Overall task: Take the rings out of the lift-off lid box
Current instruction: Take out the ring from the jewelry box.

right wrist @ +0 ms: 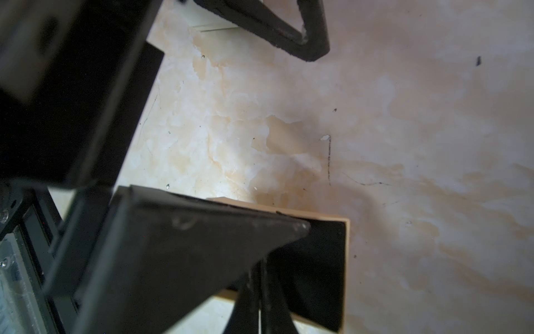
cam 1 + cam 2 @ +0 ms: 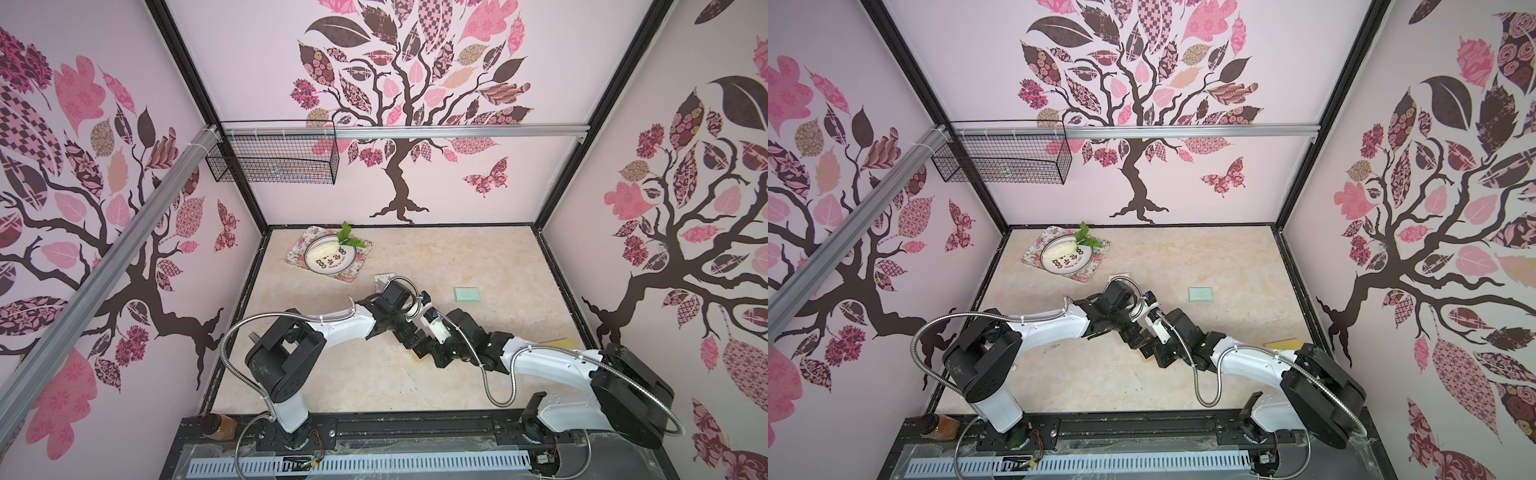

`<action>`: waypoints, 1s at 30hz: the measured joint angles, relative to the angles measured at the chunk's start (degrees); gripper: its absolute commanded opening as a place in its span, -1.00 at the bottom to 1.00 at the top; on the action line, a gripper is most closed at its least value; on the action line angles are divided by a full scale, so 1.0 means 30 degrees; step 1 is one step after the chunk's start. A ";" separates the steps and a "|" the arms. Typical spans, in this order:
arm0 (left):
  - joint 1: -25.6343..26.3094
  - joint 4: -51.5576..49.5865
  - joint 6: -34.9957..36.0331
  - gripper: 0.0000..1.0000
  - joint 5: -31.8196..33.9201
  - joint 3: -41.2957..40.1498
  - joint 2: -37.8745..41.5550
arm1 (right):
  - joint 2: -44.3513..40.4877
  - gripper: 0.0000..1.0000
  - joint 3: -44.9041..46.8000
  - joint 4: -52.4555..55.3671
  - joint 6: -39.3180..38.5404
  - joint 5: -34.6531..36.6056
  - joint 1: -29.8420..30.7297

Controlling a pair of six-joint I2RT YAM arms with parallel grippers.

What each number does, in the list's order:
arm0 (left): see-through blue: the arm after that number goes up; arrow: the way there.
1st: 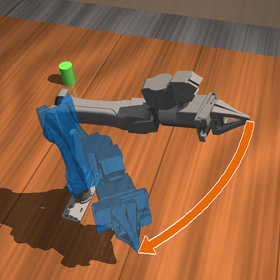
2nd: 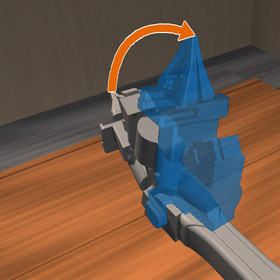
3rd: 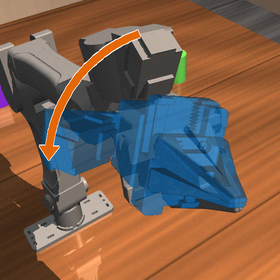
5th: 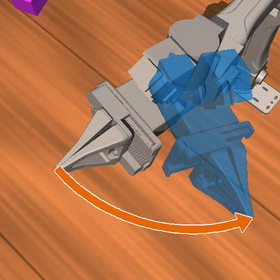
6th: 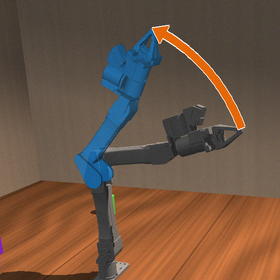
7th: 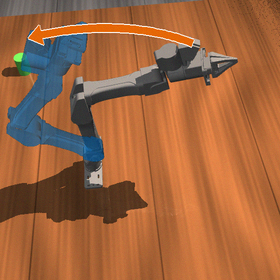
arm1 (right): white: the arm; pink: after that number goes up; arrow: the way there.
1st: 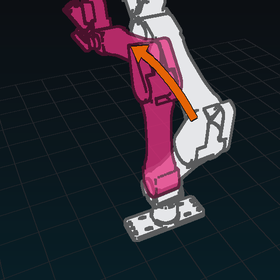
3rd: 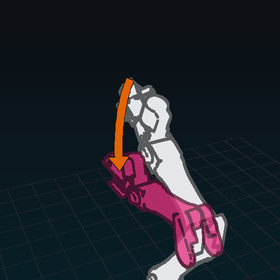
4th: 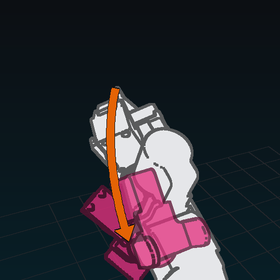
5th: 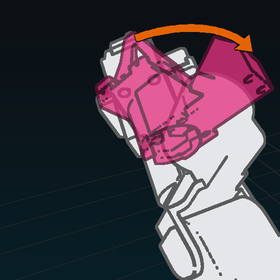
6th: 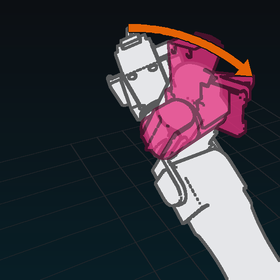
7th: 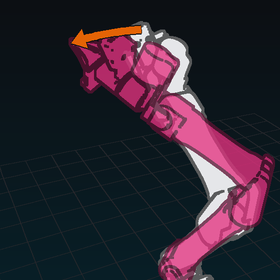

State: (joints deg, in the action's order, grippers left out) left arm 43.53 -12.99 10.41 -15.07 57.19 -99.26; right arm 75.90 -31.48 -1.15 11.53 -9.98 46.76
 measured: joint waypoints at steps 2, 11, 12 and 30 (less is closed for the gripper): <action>0.0000 -0.0066 0.0022 0.93 -0.0058 -0.0015 0.0000 | 0.0022 -1.00 0.0000 0.0007 0.0000 0.0015 0.0000; 0.0000 -0.0408 0.0029 0.90 -0.0452 -0.0153 -0.0393 | 0.0204 -1.00 -0.0015 0.0007 0.0000 0.0138 0.0000; 0.0000 -0.0430 0.0029 0.90 -0.0510 -0.0204 -0.0437 | 0.0204 -1.00 -0.0015 0.0007 0.0000 0.0168 0.0000; 0.0153 -0.0554 -0.0197 0.88 -0.0474 -0.0255 -0.1027 | 0.0372 -1.00 0.0408 -0.0801 0.0321 0.0248 0.0015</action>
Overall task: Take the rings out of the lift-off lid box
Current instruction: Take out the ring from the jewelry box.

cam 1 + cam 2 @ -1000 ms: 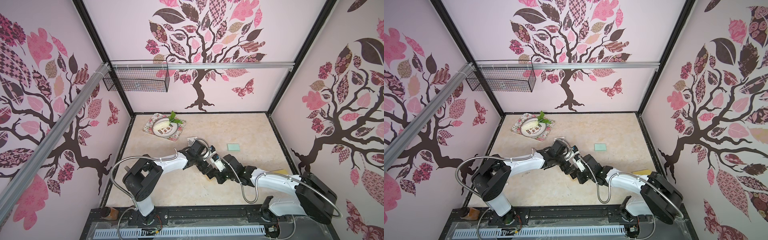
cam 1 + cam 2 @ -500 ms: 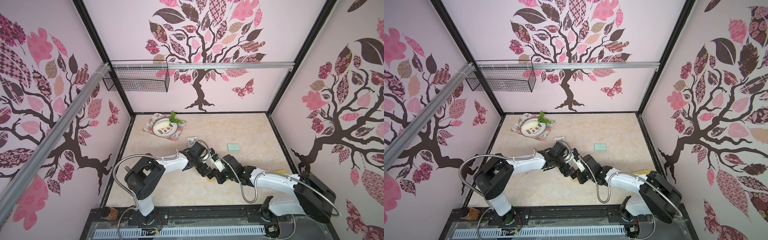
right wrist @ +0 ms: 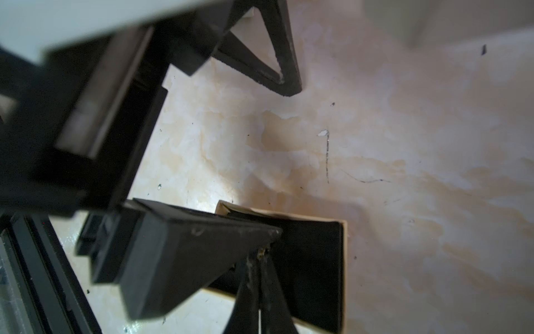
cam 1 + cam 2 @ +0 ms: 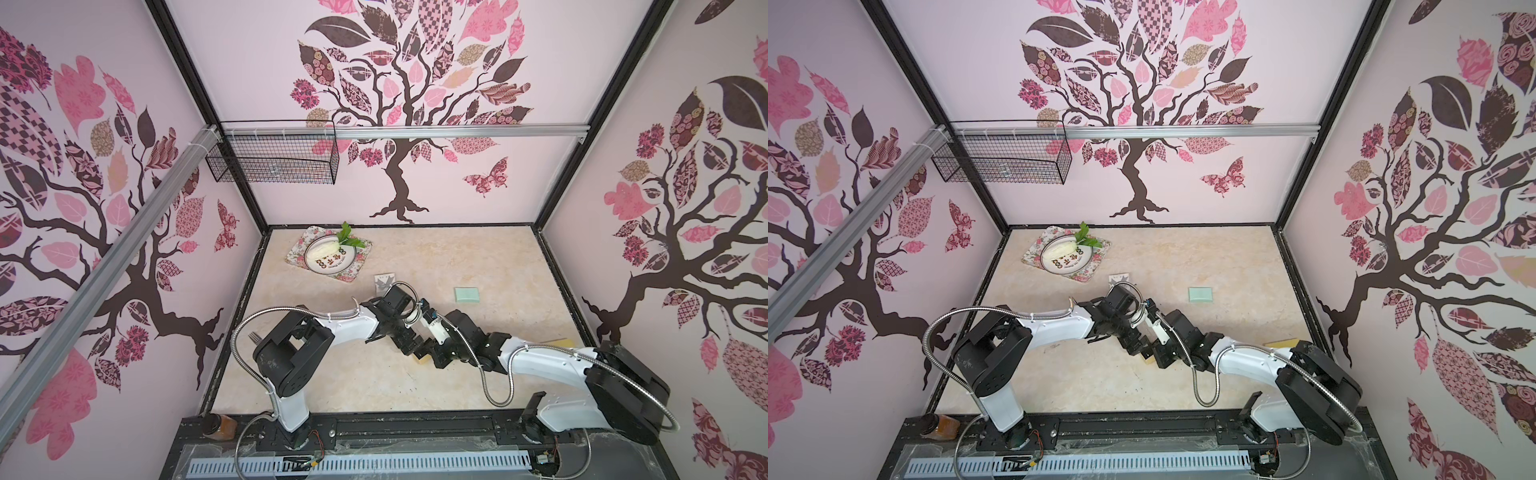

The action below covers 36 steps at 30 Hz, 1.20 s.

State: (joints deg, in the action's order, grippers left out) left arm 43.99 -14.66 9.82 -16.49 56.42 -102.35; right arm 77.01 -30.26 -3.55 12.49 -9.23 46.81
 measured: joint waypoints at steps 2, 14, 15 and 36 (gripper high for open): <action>0.0095 0.0073 -0.0066 0.88 0.0007 0.0007 -0.0087 | -0.0102 -1.00 0.0495 -0.0641 0.0182 -0.0044 0.0000; 0.0357 0.0437 -0.0197 0.87 -0.0036 0.0007 -0.0204 | -0.1683 -1.00 0.2455 -0.2849 0.0903 0.0175 0.0000; 0.0357 0.0437 -0.0197 0.88 -0.0036 0.0007 -0.0204 | -0.1778 -1.00 0.2514 -0.2922 0.0940 0.0189 0.0000; 0.0605 0.0554 -0.0197 0.87 0.0168 0.0160 -0.0386 | -0.3184 -1.00 0.4095 -0.4940 0.1501 0.0379 0.0000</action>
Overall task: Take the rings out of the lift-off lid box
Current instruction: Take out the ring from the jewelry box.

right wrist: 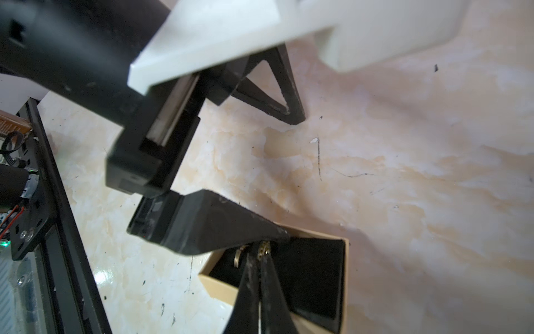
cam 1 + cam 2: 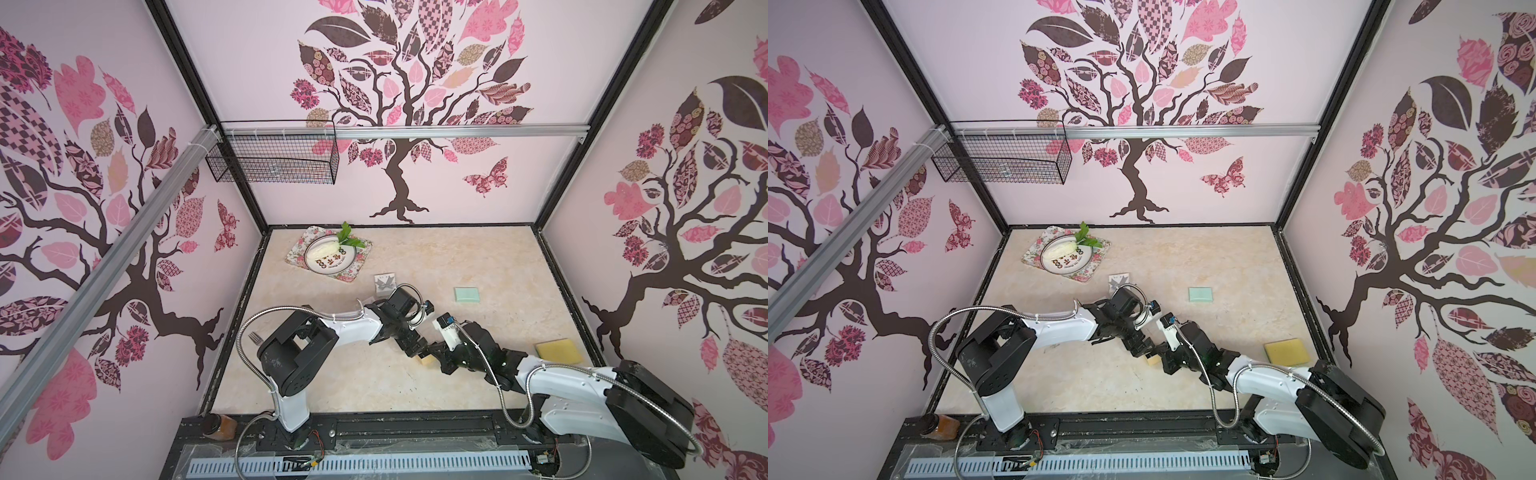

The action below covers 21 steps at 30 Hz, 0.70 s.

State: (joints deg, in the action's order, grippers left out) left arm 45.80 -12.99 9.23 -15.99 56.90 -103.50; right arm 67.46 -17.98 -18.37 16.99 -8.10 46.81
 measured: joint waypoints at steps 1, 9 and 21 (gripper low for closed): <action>0.0000 0.0000 0.0000 0.87 0.0007 0.0000 -0.0007 | -0.0051 -1.00 0.0080 -0.0124 0.0051 0.0007 0.0000; 0.0036 0.0007 0.0022 0.87 0.0058 0.0036 -0.0044 | -0.0211 -1.00 0.0685 -0.1027 0.0342 0.0364 0.0000; 0.0087 -0.0335 0.0073 0.87 0.0131 0.0306 -0.0146 | -0.0991 -1.00 0.1086 -0.1683 0.0430 0.1290 0.0000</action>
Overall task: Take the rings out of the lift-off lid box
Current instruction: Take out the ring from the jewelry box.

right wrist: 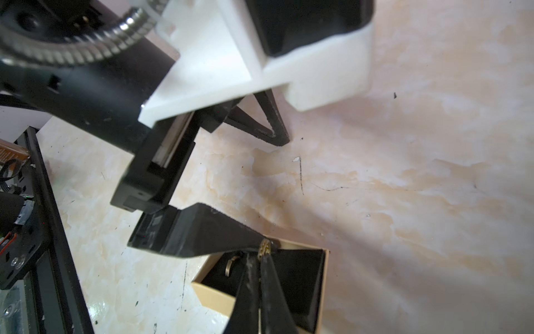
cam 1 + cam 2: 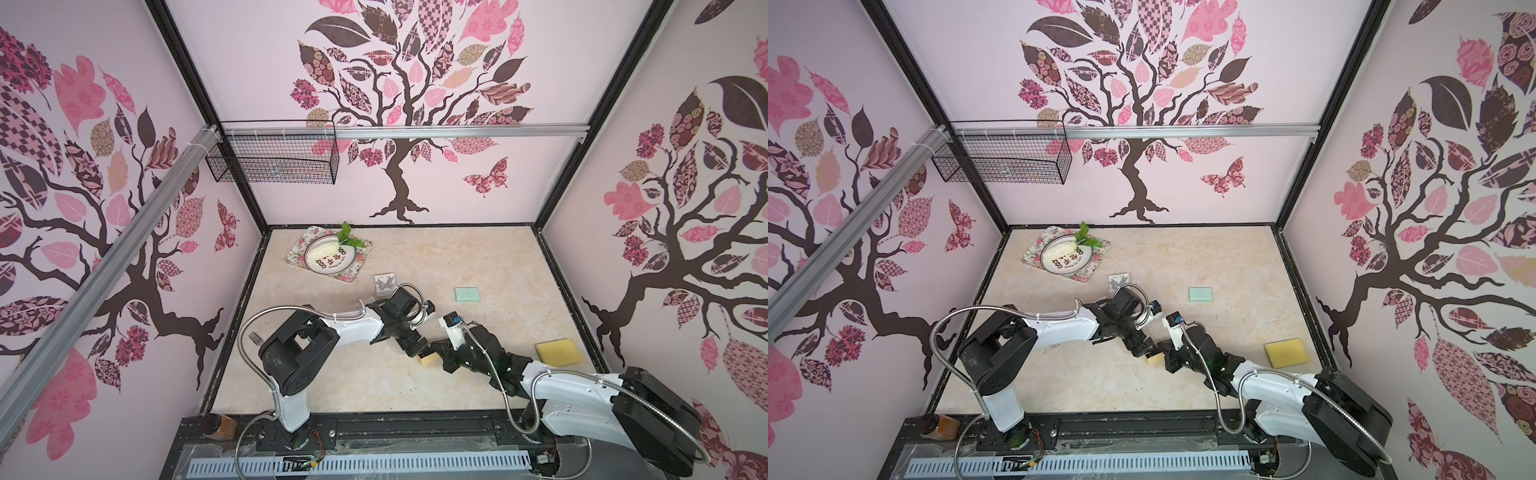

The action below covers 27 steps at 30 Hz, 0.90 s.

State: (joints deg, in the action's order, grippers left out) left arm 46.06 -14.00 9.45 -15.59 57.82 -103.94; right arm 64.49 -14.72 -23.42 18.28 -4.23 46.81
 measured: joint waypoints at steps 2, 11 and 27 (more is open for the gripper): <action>0.0022 -0.0138 0.0000 0.87 0.0036 0.0102 -0.0044 | -0.0073 -1.00 0.0044 0.0007 -0.0007 0.0015 0.0000; 0.0073 -0.0976 -0.0073 0.87 0.0189 0.0444 -0.0051 | -0.2076 -1.00 0.0058 0.0976 -0.0022 0.0495 0.0000; 0.0073 -0.2659 -0.0219 0.88 0.0328 0.0590 0.1246 | -0.7053 -1.00 0.0765 0.5625 0.2871 0.1603 0.0000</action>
State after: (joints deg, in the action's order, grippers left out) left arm 46.28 -21.98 8.80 -14.61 59.59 -100.20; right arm 43.33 -12.43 -6.55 26.89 0.58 46.81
